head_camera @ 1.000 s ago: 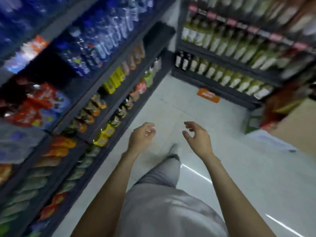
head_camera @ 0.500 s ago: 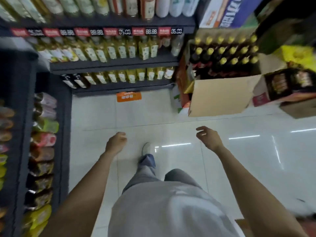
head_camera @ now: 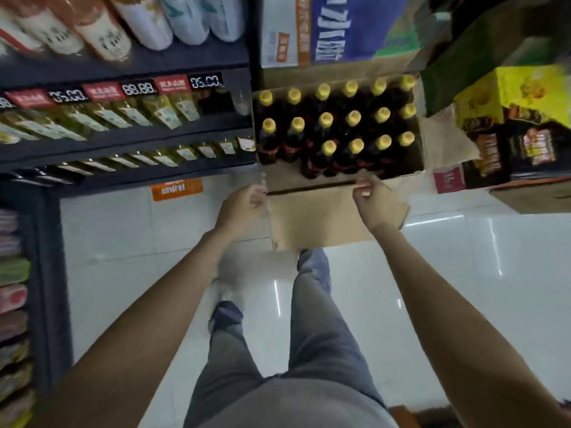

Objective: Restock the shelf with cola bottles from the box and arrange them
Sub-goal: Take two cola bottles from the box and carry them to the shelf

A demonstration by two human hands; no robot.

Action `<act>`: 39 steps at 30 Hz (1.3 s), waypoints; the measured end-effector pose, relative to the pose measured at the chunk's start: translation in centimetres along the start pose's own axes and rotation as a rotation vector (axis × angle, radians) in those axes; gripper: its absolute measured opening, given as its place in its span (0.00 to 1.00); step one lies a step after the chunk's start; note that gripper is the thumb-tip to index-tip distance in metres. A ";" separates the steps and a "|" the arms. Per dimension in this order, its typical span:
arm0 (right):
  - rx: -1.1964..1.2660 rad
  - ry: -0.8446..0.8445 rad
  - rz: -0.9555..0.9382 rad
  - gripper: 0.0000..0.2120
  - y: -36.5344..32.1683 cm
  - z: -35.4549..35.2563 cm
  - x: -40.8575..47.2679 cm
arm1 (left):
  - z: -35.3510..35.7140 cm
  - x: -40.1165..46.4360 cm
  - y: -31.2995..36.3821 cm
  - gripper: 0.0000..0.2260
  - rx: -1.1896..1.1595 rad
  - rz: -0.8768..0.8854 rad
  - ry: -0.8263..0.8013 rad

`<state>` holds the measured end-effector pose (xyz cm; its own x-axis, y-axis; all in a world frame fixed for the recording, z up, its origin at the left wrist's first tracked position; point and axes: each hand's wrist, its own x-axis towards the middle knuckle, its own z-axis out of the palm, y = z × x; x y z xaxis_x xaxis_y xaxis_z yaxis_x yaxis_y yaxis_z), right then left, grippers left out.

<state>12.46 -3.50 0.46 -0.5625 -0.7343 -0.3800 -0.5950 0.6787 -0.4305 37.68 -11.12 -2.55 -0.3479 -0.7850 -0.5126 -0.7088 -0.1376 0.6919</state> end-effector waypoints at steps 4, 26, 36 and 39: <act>-0.001 -0.074 -0.175 0.23 3.2 0.6 7.2 | 5.9 6.3 4.2 0.18 -0.142 -0.078 0.064; -0.078 -0.026 -0.544 0.34 3.5 3.0 13.8 | 13.2 13.7 6.1 0.30 -0.094 -0.086 0.481; 0.537 -0.164 -0.762 0.31 -4.6 -7.0 4.6 | 3.7 -3.5 10.4 0.30 -0.561 0.030 0.806; 0.595 -0.370 -0.817 0.33 -7.5 -8.3 0.9 | 1.9 -10.6 10.1 0.28 -0.579 0.059 0.936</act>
<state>11.63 -9.08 10.14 0.1466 -0.9889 0.0219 -0.2808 -0.0629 -0.9577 33.04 -3.00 8.88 0.4042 -0.9132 -0.0526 -0.2264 -0.1556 0.9615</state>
